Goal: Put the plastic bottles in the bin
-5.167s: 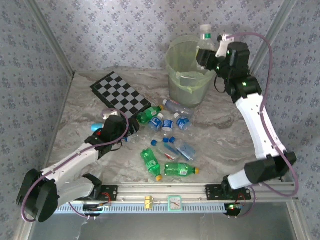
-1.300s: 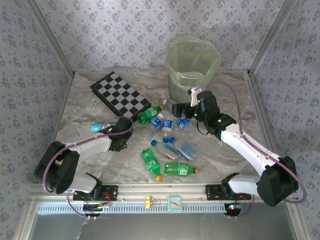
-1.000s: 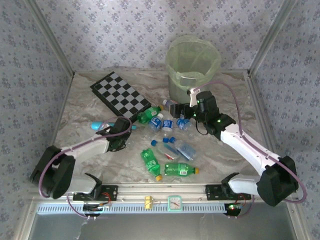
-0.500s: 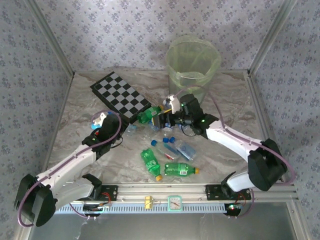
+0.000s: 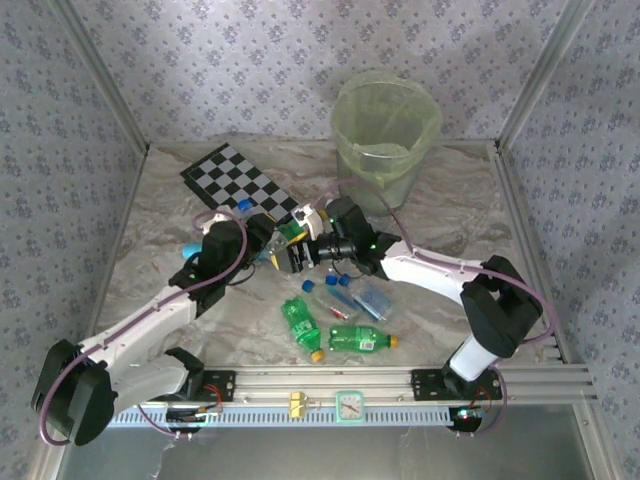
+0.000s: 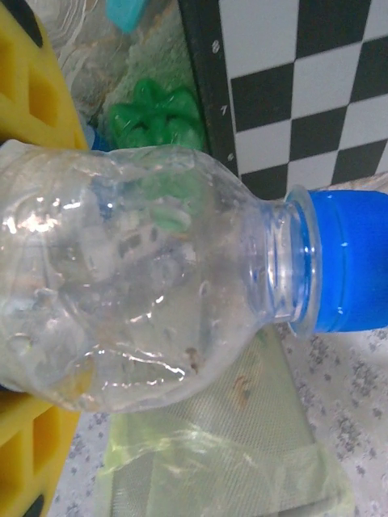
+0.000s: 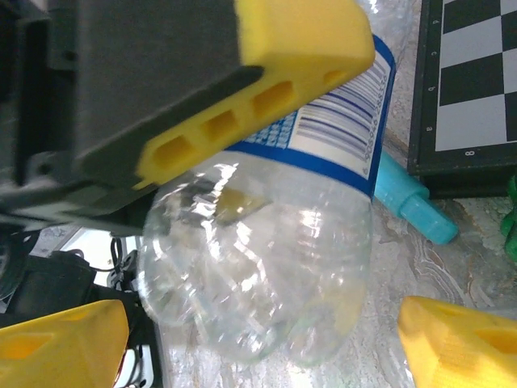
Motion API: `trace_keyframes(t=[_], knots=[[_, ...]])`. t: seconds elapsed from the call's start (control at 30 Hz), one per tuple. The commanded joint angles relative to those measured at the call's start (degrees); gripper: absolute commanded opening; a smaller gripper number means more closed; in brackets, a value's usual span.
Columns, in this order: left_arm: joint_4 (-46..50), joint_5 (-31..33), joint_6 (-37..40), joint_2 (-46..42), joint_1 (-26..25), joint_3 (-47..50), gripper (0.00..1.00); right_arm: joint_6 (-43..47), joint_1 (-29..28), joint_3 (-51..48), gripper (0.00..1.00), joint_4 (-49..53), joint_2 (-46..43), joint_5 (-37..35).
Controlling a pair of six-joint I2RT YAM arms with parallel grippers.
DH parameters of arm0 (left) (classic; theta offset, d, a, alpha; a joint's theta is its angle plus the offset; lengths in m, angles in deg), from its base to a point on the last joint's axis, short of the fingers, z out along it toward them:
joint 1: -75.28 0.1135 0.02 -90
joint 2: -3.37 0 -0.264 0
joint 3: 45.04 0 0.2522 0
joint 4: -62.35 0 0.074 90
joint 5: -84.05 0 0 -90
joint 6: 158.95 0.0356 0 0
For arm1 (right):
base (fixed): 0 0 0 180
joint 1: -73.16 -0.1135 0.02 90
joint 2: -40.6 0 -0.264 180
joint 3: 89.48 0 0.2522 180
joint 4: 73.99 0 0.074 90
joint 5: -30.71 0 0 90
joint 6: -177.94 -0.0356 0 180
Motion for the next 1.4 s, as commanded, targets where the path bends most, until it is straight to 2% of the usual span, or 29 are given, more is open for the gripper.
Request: trace_keyframes(t=[0.0, 0.27, 0.5, 0.6, 0.7, 0.77, 0.93, 1.1, 1.23, 1.37], knots=[[-4.4, -1.6, -0.9, 0.2, -0.9, -1.1, 0.53, -0.2, -0.1, 2.8, 0.88, -1.7, 1.4, 0.3], [-5.9, -2.0, -3.9, 0.8, -2.1, 0.4, 0.52, -0.6, 0.0, 3.4, 0.87, -2.6, 3.0, -0.2], [-5.9, -2.6, -5.2, 1.1, -2.6, 0.7, 0.53, -1.6, 0.6, 3.2, 0.77, -3.5, 3.9, -1.0], [-6.1, -2.8, -5.7, 1.1, -3.0, 1.0, 0.53, -1.7, 0.9, 3.3, 0.70, -3.5, 4.1, -0.8], [-6.1, -2.8, -5.8, 0.9, -3.0, 1.2, 0.55, -1.7, 1.1, 3.2, 0.57, -3.5, 4.2, -0.7], [-6.0, -2.4, -5.7, 0.7, -3.0, 1.2, 0.61, -1.5, 1.3, 3.2, 0.52, -3.3, 4.1, -0.3], [-4.1, -1.6, -4.0, -1.3, -1.4, 0.8, 0.98, -0.9, 2.0, 2.8, 0.51, -1.8, 3.2, -0.6], [0.8, -2.2, 0.5, -5.9, 5.0, 0.1, 1.00, 1.2, 3.7, 2.6, 0.51, 2.4, 1.4, -2.2], [6.4, -2.4, 5.6, -9.4, 10.2, -0.8, 1.00, 5.5, 6.4, 4.1, 0.51, 9.7, -0.7, -3.1], [11.8, -2.0, 10.6, -10.3, 11.7, -2.1, 1.00, 10.0, 9.7, 6.3, 0.51, 16.5, -4.6, -4.3]])
